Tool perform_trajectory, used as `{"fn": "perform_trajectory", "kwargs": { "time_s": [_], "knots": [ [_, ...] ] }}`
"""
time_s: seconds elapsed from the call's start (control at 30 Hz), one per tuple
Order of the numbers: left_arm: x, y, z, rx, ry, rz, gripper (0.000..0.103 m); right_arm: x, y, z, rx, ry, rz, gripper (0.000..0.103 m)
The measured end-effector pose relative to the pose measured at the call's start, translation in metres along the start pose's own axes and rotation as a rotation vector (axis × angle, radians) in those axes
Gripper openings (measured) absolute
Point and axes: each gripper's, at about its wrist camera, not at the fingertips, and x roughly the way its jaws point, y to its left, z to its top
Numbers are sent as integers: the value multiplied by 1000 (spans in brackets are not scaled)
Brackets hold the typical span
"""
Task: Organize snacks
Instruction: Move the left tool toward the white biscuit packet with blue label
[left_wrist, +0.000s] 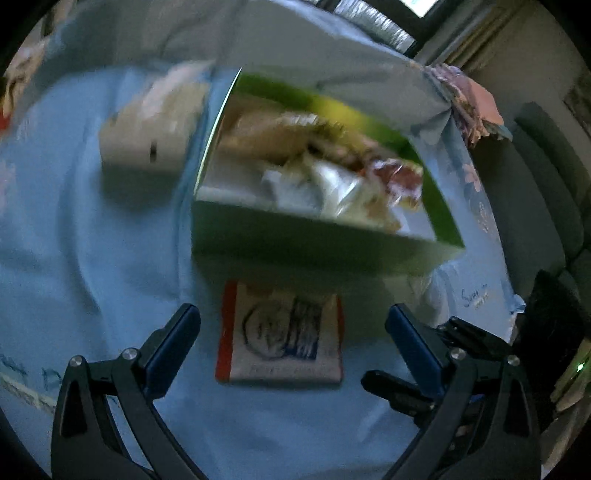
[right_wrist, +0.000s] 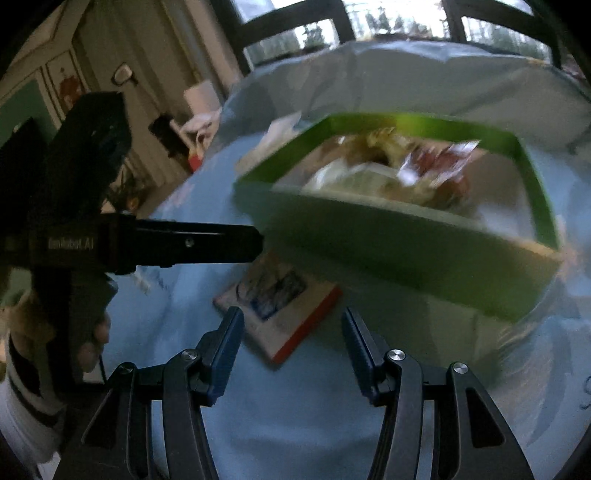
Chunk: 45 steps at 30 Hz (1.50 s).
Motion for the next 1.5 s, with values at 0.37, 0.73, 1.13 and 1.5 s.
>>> {"fn": "perform_trajectory", "kwargs": {
  "time_s": [0.37,0.73,1.13,1.5],
  "knots": [
    [5,22,-10,-130,60,-154,101,17,-2,-9,37,47,45,55],
    [8,31,-16,-205,99,-239,101,21,-15,-12,116,49,117,55],
    [8,34,-14,-201,91,-238,98,38,-19,-4,188,30,196,55],
    [10,32,-16,-182,96,-217,68,39,-14,-1,156,25,161,50]
  ]
}}
